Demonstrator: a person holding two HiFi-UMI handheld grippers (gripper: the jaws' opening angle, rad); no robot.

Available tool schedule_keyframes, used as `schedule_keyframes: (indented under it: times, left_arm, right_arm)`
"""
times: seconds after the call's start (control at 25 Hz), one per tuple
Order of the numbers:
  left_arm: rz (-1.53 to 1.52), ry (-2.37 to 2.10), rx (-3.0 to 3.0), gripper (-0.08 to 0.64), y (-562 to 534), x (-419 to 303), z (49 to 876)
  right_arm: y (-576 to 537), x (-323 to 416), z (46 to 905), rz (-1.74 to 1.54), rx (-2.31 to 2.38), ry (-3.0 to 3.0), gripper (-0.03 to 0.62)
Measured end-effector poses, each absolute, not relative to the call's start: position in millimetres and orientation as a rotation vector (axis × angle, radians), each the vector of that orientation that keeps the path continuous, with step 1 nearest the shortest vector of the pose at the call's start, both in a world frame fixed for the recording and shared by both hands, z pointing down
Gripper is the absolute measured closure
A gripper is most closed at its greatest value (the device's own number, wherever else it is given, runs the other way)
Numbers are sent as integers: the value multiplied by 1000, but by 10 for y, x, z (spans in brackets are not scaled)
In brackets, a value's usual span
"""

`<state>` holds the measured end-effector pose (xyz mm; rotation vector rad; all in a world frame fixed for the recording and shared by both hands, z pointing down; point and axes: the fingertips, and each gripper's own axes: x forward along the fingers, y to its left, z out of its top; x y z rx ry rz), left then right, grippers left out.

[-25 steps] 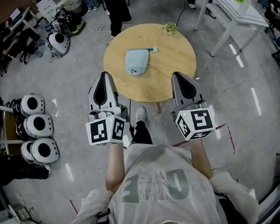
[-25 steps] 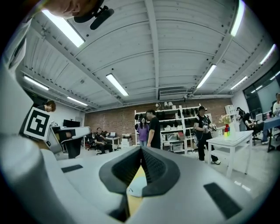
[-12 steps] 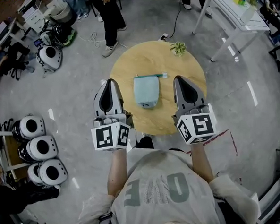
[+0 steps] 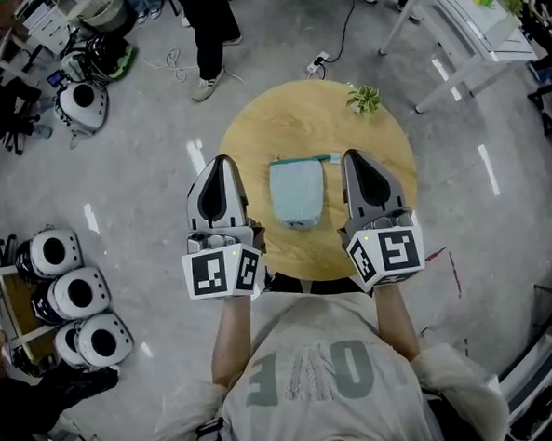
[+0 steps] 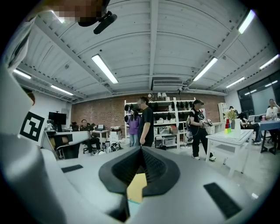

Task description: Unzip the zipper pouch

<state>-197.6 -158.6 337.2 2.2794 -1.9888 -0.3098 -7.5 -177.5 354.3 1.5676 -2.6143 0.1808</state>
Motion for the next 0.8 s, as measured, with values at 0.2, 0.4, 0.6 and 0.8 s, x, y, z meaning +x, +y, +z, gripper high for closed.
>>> schedule_keyframes:
  times: [0.2, 0.4, 0.6, 0.8]
  left_arm:
    - [-286, -2001, 2241, 532, -1611, -1960, 3497]
    - [-259, -2015, 2214, 532, -1555, -1833, 3575]
    - [-266, -2029, 2216, 532, -1535, -1859, 3518]
    - [-236, -2008, 2240, 520, -1602, -1821, 3535]
  right_arm:
    - [-1821, -75, 3632, 204, 1548, -2619, 563]
    - [-1795, -29, 3706, 211, 1484, -2634, 563]
    - [-1770, -33, 3695, 226, 1479, -2642, 563]
    - [-1774, 39, 3673, 230, 1488, -2653, 563]
